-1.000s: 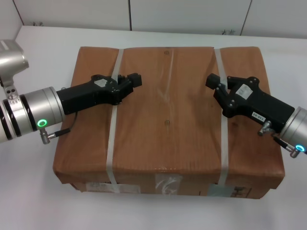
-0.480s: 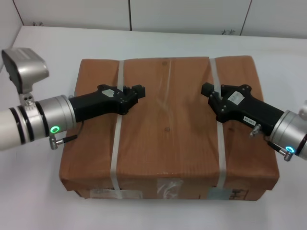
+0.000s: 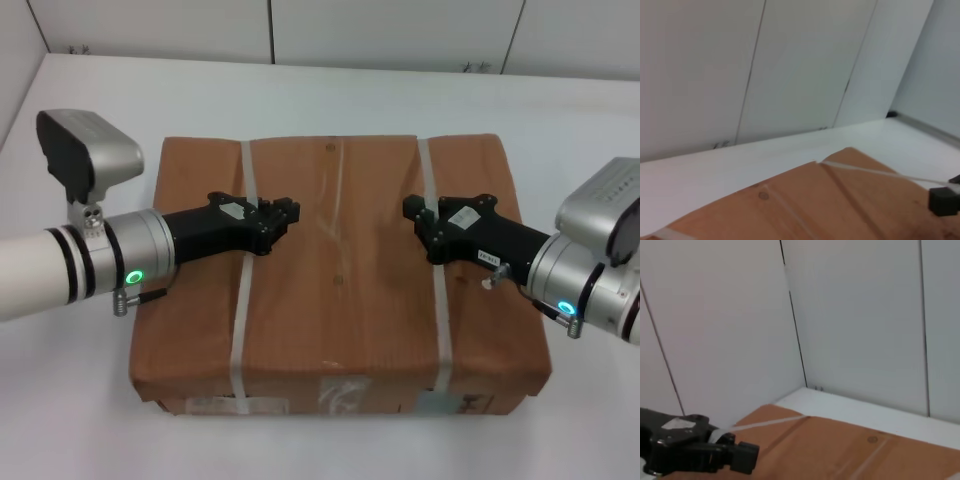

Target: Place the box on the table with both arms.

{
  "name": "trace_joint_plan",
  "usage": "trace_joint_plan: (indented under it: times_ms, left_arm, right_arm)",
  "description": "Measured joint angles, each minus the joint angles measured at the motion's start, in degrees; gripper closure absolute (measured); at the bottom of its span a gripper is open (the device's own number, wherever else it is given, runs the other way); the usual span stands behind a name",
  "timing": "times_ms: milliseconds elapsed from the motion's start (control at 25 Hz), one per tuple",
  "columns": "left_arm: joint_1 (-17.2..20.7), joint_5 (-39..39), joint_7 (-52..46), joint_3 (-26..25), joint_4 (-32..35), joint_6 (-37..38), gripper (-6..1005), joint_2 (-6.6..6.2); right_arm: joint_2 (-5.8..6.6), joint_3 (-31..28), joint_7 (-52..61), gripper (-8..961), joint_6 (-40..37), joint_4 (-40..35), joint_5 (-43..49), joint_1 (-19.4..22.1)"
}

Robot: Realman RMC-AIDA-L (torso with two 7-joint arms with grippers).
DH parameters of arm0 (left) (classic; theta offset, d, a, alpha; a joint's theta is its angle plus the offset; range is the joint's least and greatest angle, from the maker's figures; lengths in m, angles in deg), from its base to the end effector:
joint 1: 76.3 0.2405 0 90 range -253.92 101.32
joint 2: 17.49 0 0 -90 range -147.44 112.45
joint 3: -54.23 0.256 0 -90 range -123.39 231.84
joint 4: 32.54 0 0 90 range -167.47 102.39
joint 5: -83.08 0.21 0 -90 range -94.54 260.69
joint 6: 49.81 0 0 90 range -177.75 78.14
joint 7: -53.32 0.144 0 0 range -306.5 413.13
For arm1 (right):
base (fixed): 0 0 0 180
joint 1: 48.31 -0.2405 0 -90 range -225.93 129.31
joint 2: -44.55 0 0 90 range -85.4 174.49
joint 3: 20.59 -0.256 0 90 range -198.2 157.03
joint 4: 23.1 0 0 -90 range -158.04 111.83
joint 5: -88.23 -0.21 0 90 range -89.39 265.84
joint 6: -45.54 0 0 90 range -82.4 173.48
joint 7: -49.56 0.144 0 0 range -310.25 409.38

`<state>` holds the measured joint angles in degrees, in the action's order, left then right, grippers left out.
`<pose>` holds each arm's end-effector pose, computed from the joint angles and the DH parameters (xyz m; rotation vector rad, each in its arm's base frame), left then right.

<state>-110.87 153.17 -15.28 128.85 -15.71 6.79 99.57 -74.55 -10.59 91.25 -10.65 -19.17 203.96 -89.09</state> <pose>-0.2692 0.3658 -0.0645 -2.4406 -0.8172 -0.6336 0.2644 0.3518 -0.1011 -2.3678 0.7004 0.6461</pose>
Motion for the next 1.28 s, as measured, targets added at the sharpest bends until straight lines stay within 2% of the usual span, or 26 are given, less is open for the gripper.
trace_joint_plan:
  times_ms: [920, 1200, 1280]
  left_arm:
    - [-1.0, -0.3, 4.3, 0.7, -4.3, -5.5, 917, 0.56]
    - [-1.1, -0.6, 5.5, 0.7, -6.1, -6.7, 906, 0.67]
    - [-1.2, -0.6, 5.5, 0.7, -6.2, -7.0, 895, 0.7]
  right_arm:
    - [0.0, -0.4, 1.2, 924, 5.1, 3.9, 0.8, 0.3]
    - [0.01, 0.0, 7.0, 922, 9.1, 3.6, 1.2, -0.7]
    - [0.01, 0.0, 8.1, 886, 9.7, 3.4, 1.6, -0.8]
